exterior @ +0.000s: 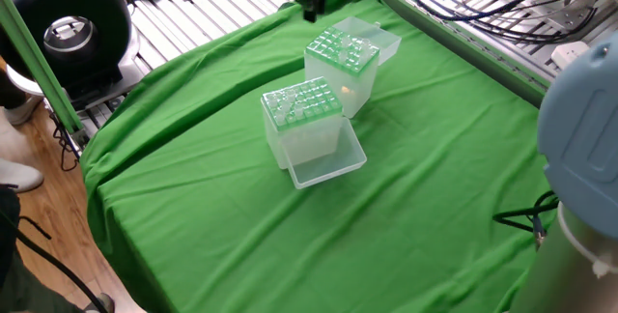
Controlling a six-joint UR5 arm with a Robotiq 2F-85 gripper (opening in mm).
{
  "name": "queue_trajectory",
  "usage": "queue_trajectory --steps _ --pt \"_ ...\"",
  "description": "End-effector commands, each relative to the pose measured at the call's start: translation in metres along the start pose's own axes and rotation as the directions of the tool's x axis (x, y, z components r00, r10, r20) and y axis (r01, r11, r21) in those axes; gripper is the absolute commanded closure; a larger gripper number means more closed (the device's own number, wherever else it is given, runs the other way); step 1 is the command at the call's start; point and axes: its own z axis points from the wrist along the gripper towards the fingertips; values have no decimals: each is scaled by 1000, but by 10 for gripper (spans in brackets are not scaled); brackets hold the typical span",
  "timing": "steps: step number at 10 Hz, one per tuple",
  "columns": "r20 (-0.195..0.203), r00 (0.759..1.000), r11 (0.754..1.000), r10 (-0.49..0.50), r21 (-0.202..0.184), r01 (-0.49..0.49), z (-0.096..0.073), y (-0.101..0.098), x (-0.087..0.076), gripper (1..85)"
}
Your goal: Insert a large pipette tip into the holder for large pipette tips
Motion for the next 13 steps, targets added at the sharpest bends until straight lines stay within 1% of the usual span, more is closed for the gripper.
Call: queue_trajectory --steps 1,2,3,4,5,6,7,8,9,10,11,12,13 --pt "27 990 984 -135 -114 137 -9 33 2 447" --pt "1 997 993 -74 -95 73 -9 52 7 470" --pt "0 1000 998 -4 -62 4 -5 80 5 490" --pt "5 1000 999 28 -45 -27 2 93 3 493" --pt "7 999 999 32 -28 -32 8 88 1 530" --pt "7 1000 1000 20 -23 -20 10 83 0 530" --pt "11 1000 1000 9 -20 -9 10 82 -1 530" --pt "5 1000 1000 6 -22 -6 10 83 0 523" --pt "-12 1000 1000 -4 -10 4 10 80 5 523" --pt "-28 1000 1000 0 -12 -1 10 80 9 523" --pt "-77 997 1000 30 1 -30 9 77 22 523" --pt "-102 994 999 38 -21 -40 8 83 28 527" --pt "-96 994 999 42 -23 -44 9 84 26 513"
